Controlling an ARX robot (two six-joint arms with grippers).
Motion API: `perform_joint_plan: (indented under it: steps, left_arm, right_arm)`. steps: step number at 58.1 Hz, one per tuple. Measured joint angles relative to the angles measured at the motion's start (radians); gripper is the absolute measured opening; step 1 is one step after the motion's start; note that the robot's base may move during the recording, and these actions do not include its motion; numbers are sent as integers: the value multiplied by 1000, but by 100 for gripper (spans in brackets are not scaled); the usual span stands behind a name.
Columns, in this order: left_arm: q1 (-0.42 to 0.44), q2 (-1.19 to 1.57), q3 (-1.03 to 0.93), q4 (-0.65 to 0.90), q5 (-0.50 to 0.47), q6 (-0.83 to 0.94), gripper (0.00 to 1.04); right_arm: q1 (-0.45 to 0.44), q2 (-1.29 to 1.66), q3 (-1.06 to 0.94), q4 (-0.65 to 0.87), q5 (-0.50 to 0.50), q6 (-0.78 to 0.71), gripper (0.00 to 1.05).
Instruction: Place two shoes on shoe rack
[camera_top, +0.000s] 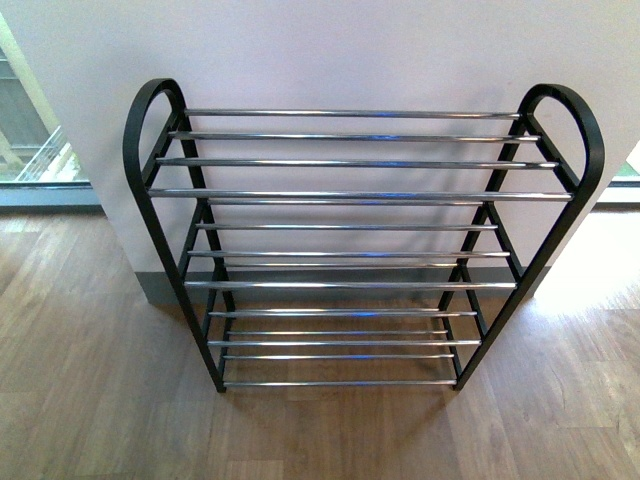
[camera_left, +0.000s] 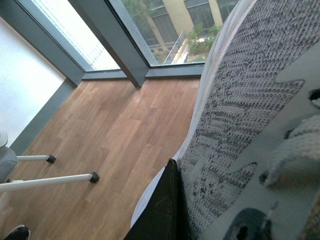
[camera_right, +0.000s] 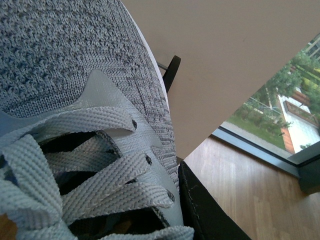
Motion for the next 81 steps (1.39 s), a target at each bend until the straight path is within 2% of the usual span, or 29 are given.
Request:
perform_joint_plan:
  steps: [75,77,79,81]
  left_arm:
    - [-1,-1,0,0,5,0,2]
    - [-1,-1,0,0,4,0,2]
    - [-1,-1,0,0,4,0,2]
    - [-1,-1,0,0,3,0,2]
  right_arm:
    - [0,0,0,0,3,0,1]
    - [-9,8,-4,16,-37,22,1]
    - [-28,24,-14,74,-156,89,1]
    - [-29,39,-13,98,-219,156,1]
